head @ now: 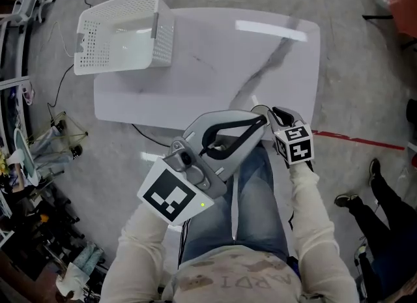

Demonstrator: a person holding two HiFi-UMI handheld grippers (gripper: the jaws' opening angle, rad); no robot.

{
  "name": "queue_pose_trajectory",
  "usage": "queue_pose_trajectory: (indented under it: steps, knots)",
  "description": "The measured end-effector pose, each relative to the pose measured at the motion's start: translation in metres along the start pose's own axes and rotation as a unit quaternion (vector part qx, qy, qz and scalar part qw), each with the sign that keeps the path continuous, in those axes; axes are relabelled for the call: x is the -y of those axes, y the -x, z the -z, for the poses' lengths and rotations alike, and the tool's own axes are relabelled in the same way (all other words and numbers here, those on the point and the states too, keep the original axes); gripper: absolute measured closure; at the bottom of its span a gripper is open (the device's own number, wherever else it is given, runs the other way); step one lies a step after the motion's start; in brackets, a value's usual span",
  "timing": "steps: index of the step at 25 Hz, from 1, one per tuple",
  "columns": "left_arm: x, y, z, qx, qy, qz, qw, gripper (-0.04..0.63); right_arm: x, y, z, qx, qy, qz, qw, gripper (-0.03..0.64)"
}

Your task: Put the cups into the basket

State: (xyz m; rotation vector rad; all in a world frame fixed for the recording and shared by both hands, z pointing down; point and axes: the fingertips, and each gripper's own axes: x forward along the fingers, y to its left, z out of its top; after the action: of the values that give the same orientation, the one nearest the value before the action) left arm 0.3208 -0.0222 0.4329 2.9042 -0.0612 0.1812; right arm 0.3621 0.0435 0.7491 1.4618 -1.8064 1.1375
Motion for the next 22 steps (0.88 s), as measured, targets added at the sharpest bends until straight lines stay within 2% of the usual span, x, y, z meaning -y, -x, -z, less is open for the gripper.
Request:
queue_pose_trajectory:
  steps: [8,12,15,22]
  knots:
    - [0.002,0.006,0.018,-0.011,0.011,-0.006,0.9999,0.594,0.001,-0.025,0.018,-0.059,0.005,0.009,0.998,0.534]
    - [0.004,0.009,0.021,-0.012,0.011,-0.014,0.9998,0.594,0.002,-0.031,0.018,-0.076,0.027,0.03,0.996,0.552]
    - [0.005,0.01,0.018,-0.007,0.011,-0.022,0.9997,0.594,-0.001,-0.031,0.015,-0.079,0.054,0.041,0.995,0.558]
    - [0.005,0.018,-0.007,0.0,0.002,-0.051,0.9987,0.594,-0.007,-0.003,0.007,-0.069,0.067,0.042,0.994,0.56]
